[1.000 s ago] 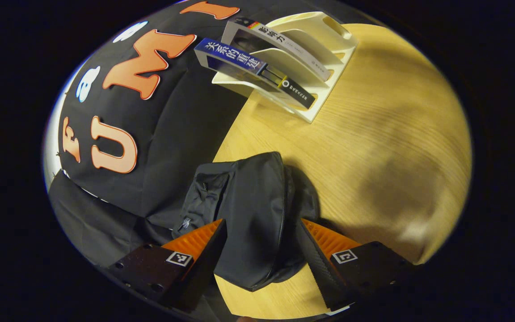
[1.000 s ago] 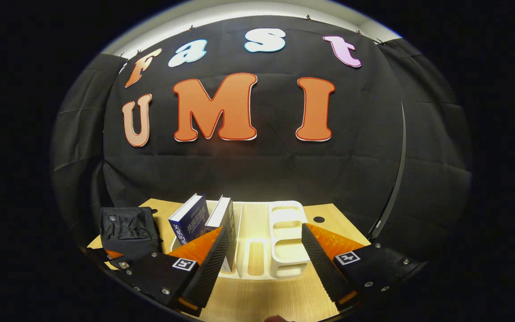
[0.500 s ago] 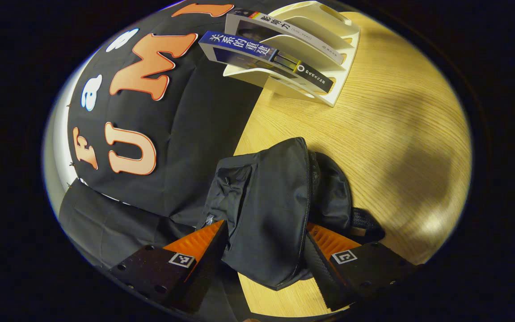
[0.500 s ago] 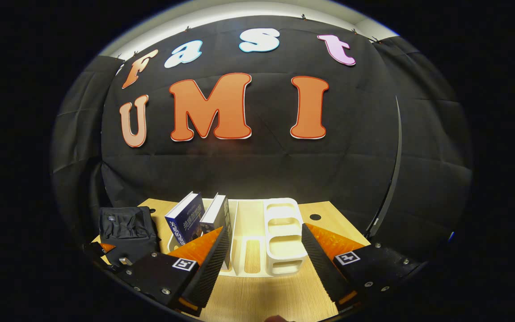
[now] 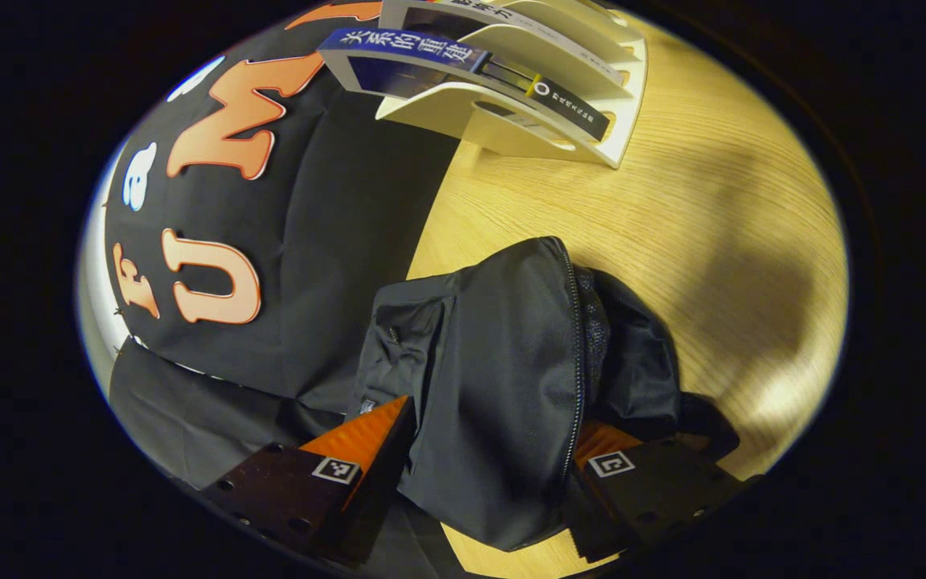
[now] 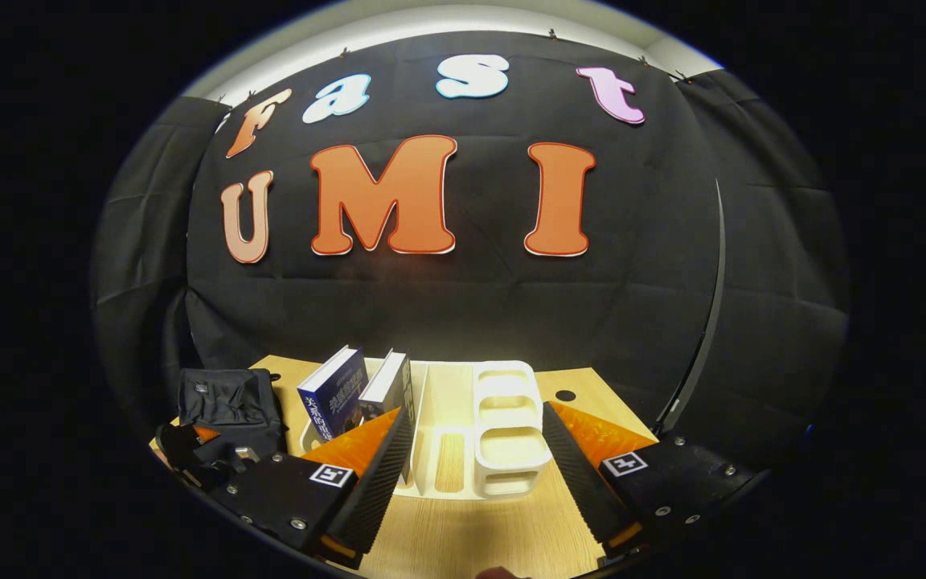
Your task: Open the schoolbag, grab two books from the bookshelf and put them into the schoolbag.
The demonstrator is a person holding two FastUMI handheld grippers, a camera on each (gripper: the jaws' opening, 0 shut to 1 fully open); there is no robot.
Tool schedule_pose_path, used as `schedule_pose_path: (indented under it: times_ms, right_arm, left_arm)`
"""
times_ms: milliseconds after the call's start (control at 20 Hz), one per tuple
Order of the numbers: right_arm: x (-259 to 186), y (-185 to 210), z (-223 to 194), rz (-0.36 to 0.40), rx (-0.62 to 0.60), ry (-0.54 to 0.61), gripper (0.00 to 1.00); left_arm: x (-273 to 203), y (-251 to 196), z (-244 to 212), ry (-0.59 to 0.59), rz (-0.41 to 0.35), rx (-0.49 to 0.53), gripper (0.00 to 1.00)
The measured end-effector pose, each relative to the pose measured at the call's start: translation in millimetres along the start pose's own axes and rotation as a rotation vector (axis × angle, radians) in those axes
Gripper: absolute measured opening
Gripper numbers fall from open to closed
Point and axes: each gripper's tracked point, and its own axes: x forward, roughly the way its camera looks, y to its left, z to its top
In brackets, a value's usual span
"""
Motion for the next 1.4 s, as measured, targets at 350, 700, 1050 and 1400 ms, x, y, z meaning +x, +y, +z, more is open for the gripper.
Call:
schedule_pose_path:
  times_ms: [350, 700, 1050, 1400]
  right_arm:
    - [-2.3, -23.8, 0.0, -0.021, -0.004, -0.002, 0.97]
    - [2.0, -29.9, -1.6, 0.027, -0.016, 0.009, 0.96]
    - [14.1, -14.4, 3.1, 0.107, -0.046, 0.039, 0.96]
    - [34.0, 50.2, 9.8, 0.135, -0.037, 0.146, 0.96]
  left_arm:
    - [-1.9, 10.0, 14.6, -0.006, -0.061, -0.019, 0.42]
    - [-14.9, 58.0, 20.9, -0.009, -0.093, -0.073, 0.11]
    - [-27.1, 105.1, 26.8, -0.026, -0.166, -0.114, 0.09]
    - [-25.3, 132.1, 27.5, -0.098, -0.39, -0.127, 0.08]
